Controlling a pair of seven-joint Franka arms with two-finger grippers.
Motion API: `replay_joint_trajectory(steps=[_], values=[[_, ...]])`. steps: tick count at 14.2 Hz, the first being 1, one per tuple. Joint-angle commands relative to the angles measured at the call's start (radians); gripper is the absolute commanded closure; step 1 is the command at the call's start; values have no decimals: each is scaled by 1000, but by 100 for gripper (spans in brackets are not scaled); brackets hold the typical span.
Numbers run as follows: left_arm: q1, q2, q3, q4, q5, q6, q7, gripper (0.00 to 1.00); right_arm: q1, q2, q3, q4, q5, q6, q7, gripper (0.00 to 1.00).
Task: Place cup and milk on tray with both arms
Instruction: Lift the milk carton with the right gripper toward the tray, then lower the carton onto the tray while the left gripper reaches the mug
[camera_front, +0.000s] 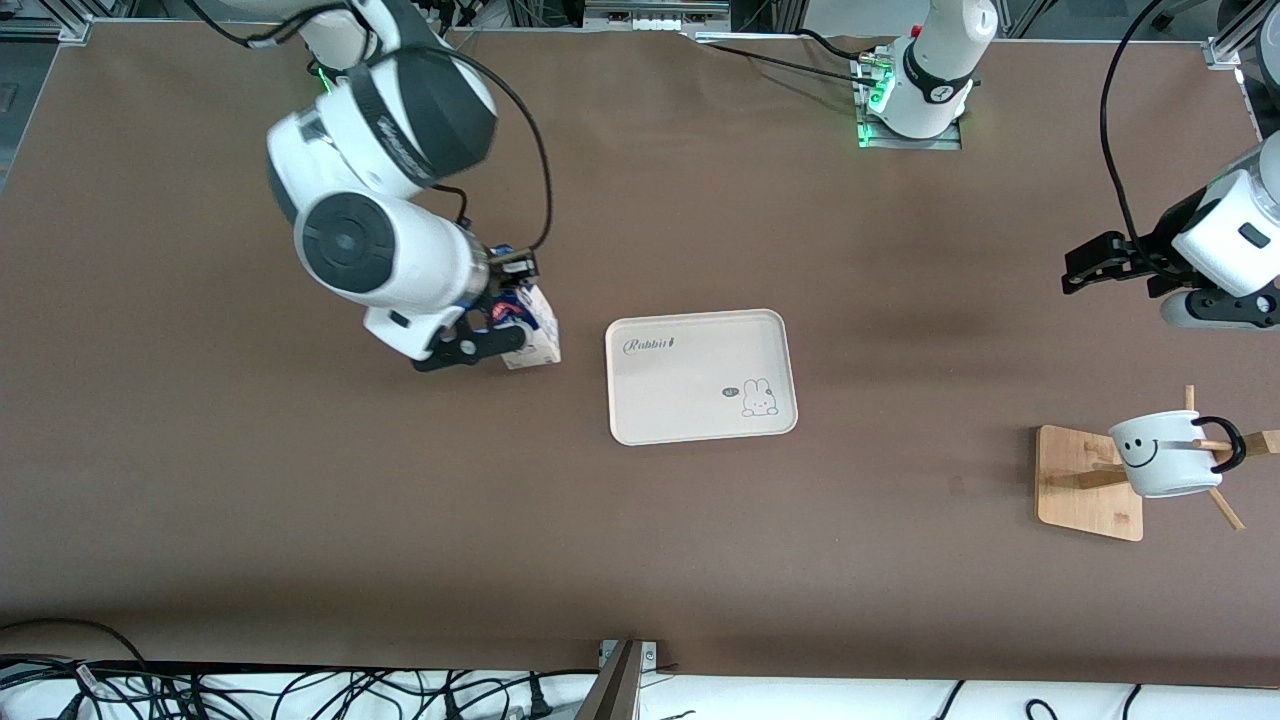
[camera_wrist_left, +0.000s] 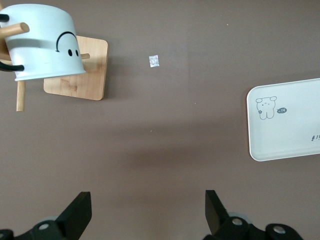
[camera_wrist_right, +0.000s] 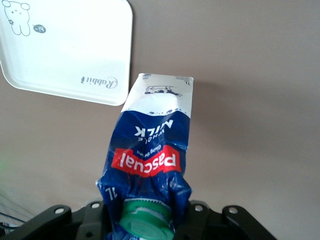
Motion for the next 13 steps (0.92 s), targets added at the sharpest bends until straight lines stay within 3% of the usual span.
replay_joint_trajectory(steps=[1,7,13], values=[[8,3,-34,19,23,-23,16,0,61,46,-4,59,2,64,32,58],[18,11,-33,-2,52,48,14,0,126,103,-4,57,94,266,179,58],[48,3,-22,-33,58,128,2,0,135,132,-4,59,102,210,188,58]])
